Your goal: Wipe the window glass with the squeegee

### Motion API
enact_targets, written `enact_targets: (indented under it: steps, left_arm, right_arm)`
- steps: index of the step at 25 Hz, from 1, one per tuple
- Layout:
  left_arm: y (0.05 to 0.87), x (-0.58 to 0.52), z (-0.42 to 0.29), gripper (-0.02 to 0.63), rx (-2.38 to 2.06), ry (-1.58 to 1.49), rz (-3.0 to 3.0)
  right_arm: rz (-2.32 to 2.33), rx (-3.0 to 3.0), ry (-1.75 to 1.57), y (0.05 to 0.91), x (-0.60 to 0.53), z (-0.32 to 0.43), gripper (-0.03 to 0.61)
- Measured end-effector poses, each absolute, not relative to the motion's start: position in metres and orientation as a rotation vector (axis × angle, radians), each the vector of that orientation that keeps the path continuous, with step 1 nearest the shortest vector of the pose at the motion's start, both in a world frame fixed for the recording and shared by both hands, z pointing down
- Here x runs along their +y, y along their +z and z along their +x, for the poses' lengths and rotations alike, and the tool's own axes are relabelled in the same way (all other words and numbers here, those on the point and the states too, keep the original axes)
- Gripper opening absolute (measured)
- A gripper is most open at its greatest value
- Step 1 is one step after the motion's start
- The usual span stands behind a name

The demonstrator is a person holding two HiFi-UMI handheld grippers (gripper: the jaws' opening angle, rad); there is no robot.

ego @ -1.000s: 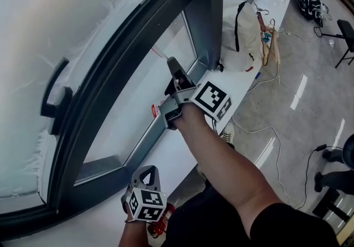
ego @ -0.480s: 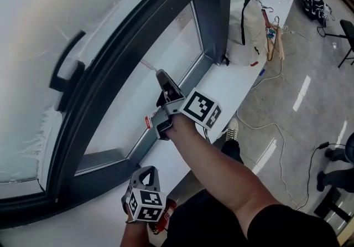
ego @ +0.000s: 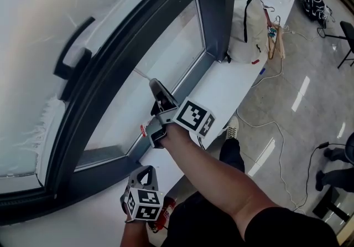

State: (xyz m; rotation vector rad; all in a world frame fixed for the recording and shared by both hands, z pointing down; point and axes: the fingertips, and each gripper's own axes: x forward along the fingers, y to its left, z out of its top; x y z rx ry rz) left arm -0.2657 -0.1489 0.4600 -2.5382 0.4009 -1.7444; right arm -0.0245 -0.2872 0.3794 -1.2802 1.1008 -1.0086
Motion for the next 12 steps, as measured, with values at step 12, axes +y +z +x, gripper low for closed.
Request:
enact_targets:
  steps: [12]
  left_arm:
    - [0.466, -0.153, -0.287, 0.0, 0.466, -1.774, -2.546]
  right_arm:
    - [-1.21, 1.171, -1.075, 0.383, -0.286, -0.084, 0.092]
